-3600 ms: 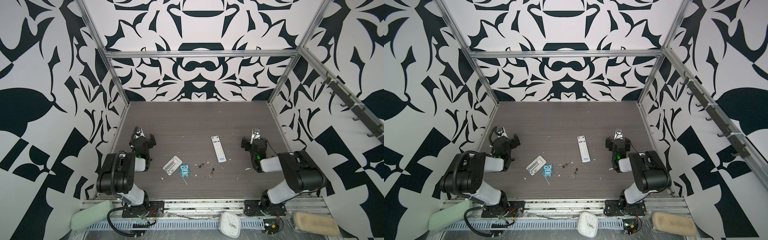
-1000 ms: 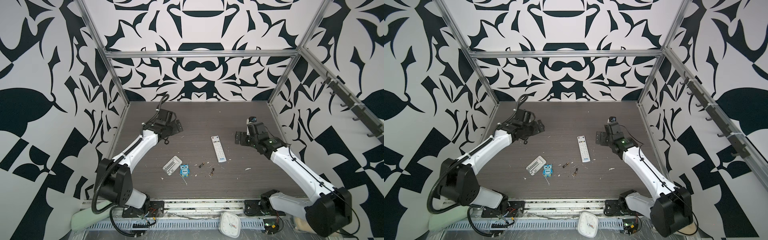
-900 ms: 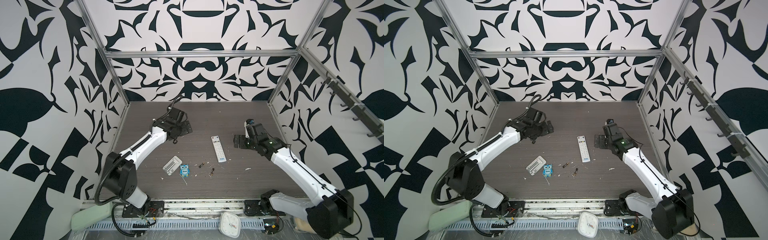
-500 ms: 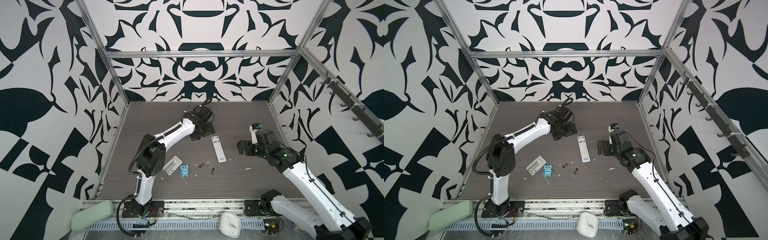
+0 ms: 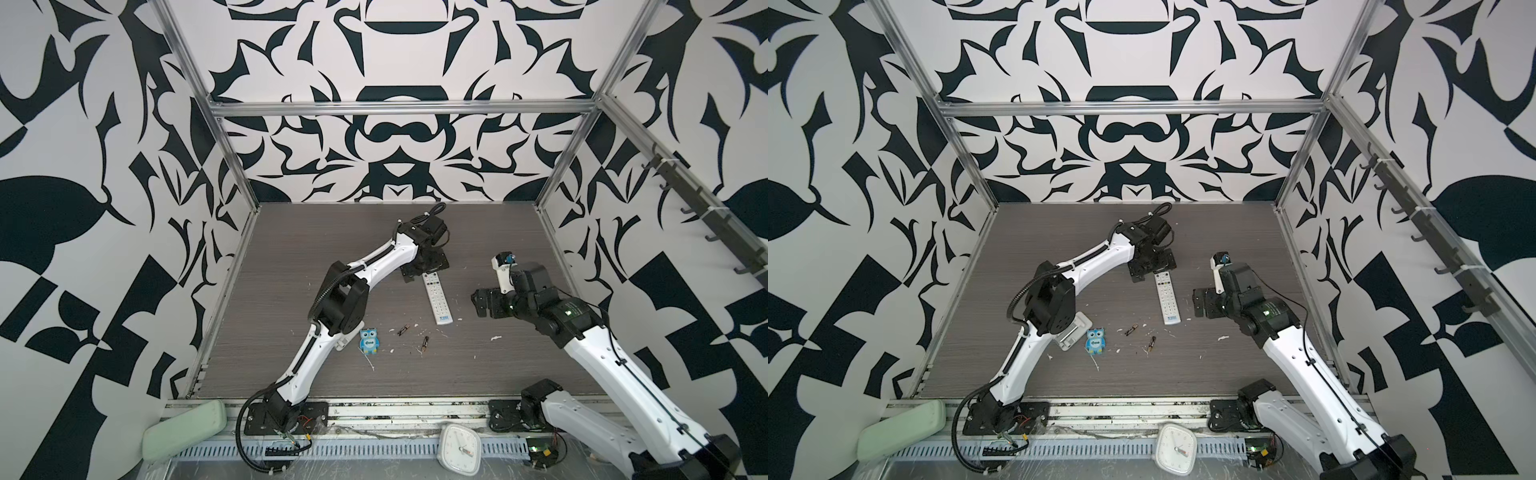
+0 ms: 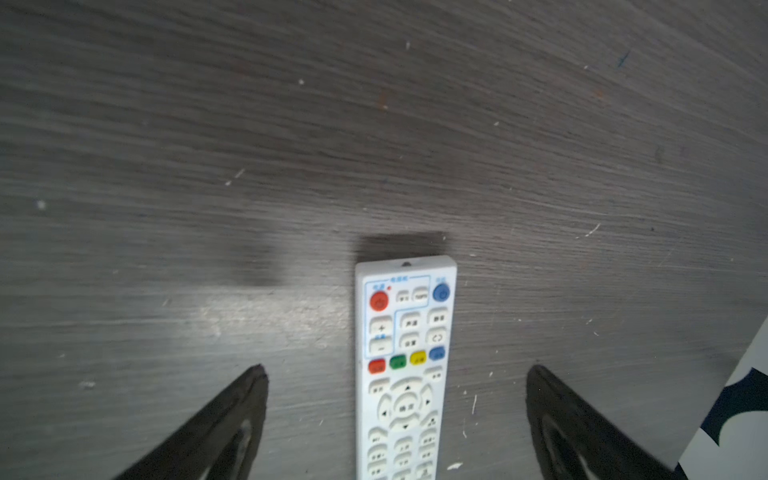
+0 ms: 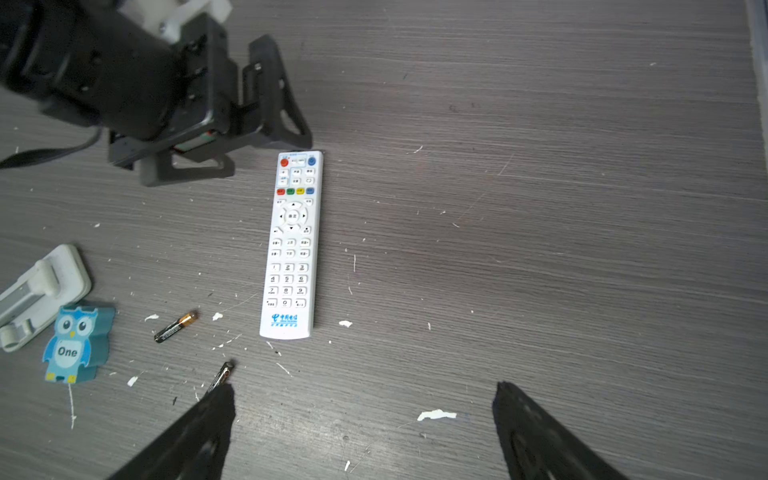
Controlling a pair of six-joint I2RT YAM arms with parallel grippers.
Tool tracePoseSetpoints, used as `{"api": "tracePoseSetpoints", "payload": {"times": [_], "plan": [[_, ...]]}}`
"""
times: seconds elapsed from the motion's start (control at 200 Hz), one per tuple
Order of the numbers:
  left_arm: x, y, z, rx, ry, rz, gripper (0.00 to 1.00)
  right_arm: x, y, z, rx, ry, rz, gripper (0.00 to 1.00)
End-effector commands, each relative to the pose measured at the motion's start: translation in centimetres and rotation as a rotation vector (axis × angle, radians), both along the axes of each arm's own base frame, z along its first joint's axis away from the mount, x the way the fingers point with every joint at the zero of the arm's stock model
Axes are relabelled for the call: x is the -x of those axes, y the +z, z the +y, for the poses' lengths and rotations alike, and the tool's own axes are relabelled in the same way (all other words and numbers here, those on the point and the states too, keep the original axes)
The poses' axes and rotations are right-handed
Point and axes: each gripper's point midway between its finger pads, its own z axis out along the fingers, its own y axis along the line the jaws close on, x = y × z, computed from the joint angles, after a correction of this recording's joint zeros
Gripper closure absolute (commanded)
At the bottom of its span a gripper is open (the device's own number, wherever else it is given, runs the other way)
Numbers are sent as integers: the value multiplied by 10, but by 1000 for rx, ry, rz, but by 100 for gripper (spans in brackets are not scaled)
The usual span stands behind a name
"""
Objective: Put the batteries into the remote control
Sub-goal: 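Reach the left gripper to the white remote's top end while the right arm advances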
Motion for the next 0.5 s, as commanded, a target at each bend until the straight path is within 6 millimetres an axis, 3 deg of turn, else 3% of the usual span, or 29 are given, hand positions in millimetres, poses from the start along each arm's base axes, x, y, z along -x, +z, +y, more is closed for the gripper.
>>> {"api": "tracePoseSetpoints", "payload": {"times": [0.0,0.2,0.495], "plan": [[12,-5,6,-55,7,42,1,-4,2,8,-22,26,-20,0],[16,-20,-7,-74,-4,50,1,-1,2,4,-3,26,-28,0],[21,-32,-7,-145,-16,25,8,-1,2,1,6,11,-43,0]]}}
